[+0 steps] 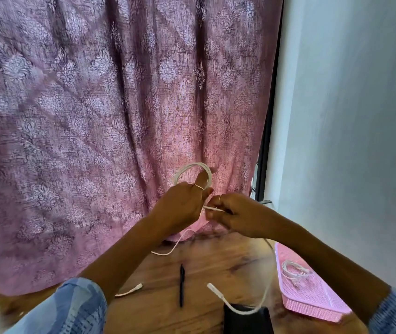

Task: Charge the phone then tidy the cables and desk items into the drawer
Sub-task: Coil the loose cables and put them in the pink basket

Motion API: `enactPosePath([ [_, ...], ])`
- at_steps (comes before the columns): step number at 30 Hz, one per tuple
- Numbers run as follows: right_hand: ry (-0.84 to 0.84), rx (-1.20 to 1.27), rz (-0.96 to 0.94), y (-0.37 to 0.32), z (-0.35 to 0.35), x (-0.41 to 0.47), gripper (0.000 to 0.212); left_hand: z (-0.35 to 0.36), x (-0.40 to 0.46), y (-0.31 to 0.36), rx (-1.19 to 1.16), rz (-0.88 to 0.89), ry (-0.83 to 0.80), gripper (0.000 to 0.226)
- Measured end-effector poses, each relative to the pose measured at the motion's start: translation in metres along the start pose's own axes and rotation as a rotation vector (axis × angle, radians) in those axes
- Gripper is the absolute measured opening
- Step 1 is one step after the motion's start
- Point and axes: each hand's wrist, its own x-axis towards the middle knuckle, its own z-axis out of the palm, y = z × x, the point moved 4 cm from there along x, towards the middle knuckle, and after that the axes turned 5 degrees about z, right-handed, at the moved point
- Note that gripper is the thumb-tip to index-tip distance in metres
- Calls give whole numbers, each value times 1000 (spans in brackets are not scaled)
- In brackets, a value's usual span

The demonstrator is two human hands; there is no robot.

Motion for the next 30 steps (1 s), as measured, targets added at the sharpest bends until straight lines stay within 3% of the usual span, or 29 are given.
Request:
enactPosePath([
  [5,-46,-177,52,7,-15,-6,17,9,-8,-6,269,8,-206,52],
  [9,-49,-294,97,19,-23,-12,8,9,-14,-13,425,133,-252,94],
  [16,-28,-450,137,36,-33,-23,13,3,-16,-9,399,76,-461,55],
  [20,58,-599,42,48,-34,-30,19,4,-18,-6,82,-53,-503,55],
  [22,91,-614,9,58,-34,-35,33,1,-20,-11,-128,-89,-459,59],
  [26,99,-437,59,83,-32,-49,57,-14,-24,-12,-441,-185,-399,53],
  [30,139,-307,127,103,-30,-54,29,-26,-27,-3,-843,-325,-300,53],
])
